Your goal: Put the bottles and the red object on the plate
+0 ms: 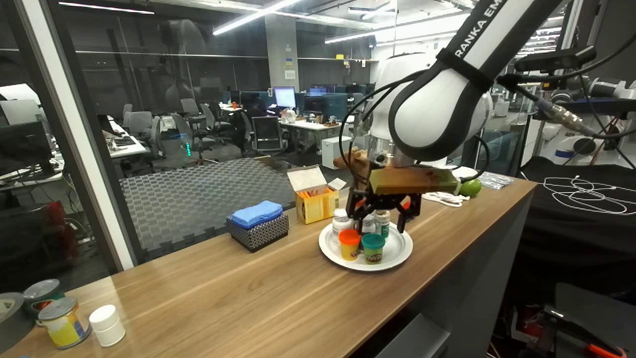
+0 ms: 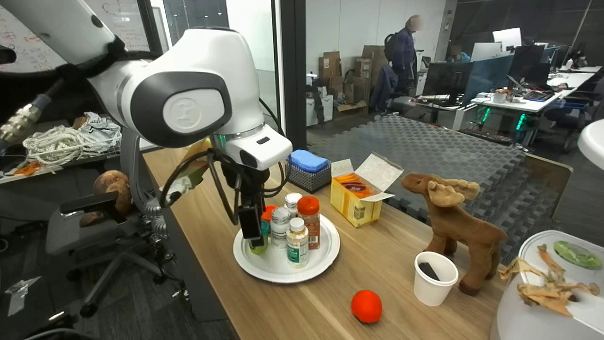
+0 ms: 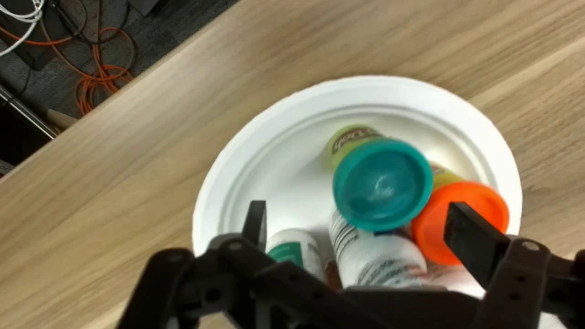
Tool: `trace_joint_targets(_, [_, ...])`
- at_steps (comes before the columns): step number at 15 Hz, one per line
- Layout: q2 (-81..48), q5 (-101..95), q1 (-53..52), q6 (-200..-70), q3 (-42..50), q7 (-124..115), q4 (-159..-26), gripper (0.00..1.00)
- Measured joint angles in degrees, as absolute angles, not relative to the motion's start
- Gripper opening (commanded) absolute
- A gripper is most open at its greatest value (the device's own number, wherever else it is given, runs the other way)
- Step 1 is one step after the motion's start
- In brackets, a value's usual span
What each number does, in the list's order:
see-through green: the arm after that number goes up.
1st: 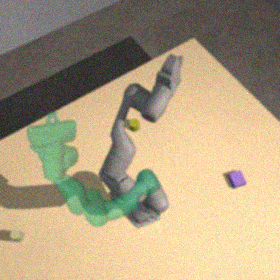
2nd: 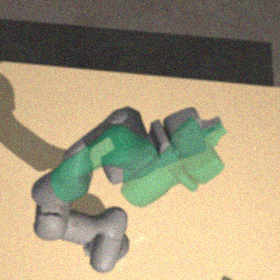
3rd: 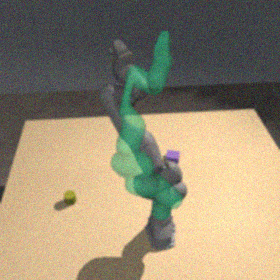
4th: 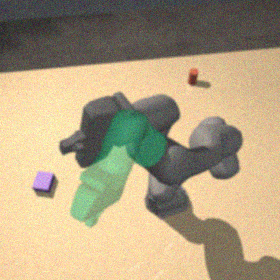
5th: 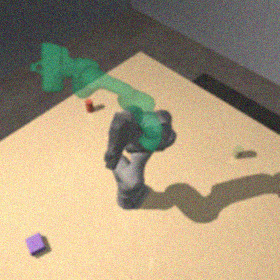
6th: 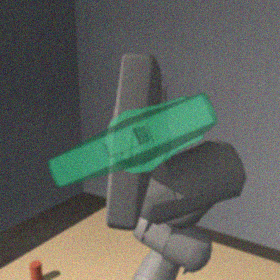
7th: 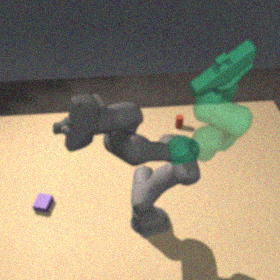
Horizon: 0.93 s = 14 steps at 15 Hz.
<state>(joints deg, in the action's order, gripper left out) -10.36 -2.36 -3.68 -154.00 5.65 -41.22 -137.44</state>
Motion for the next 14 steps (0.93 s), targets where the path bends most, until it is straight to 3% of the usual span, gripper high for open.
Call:
trace_joint_targets(7, [-2.50,-3.70,3.46,-145.33,10.36,-37.74,-135.31,1.00])
trace_joint_targets(14, [-10.79,-1.89,6.01,-141.88,10.28,-30.48,-129.48,1.00])
